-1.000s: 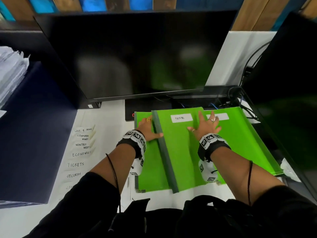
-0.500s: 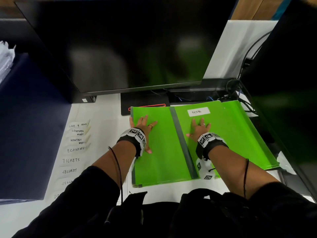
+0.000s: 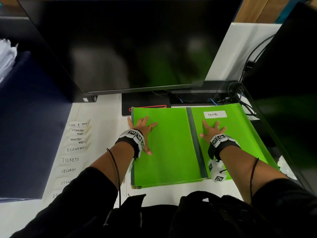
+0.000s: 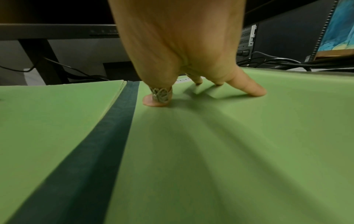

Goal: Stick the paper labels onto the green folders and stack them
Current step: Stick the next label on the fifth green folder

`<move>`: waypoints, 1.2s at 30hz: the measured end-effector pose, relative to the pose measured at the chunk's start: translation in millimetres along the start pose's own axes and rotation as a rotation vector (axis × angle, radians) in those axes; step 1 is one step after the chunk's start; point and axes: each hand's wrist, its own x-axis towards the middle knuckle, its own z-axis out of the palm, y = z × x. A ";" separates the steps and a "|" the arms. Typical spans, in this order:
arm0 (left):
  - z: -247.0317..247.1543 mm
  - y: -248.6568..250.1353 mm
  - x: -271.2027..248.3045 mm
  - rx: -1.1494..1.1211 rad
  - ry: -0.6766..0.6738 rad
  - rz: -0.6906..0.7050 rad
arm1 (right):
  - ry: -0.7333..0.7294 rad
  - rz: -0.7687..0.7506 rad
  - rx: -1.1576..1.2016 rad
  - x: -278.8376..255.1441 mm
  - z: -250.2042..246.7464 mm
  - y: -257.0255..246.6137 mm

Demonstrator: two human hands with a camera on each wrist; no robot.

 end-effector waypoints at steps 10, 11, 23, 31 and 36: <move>1.3 -2.4 -2.1 -0.026 0.019 0.013 | 0.006 -0.006 -0.046 5.4 -3.4 11.1; 1.3 -2.3 -2.1 -0.028 0.018 0.015 | 0.004 -0.002 -0.044 5.0 -3.2 11.0; 14.5 -28.6 -11.1 -0.366 0.238 0.098 | 0.330 -0.137 0.355 -35.3 -27.8 -85.7; 33.4 -105.5 -48.8 -0.380 0.166 0.044 | 0.348 -0.727 0.447 -91.5 -2.7 -192.3; 69.6 -114.0 -59.8 -0.237 -0.008 -0.036 | 0.260 -0.891 0.203 -114.9 18.4 -221.0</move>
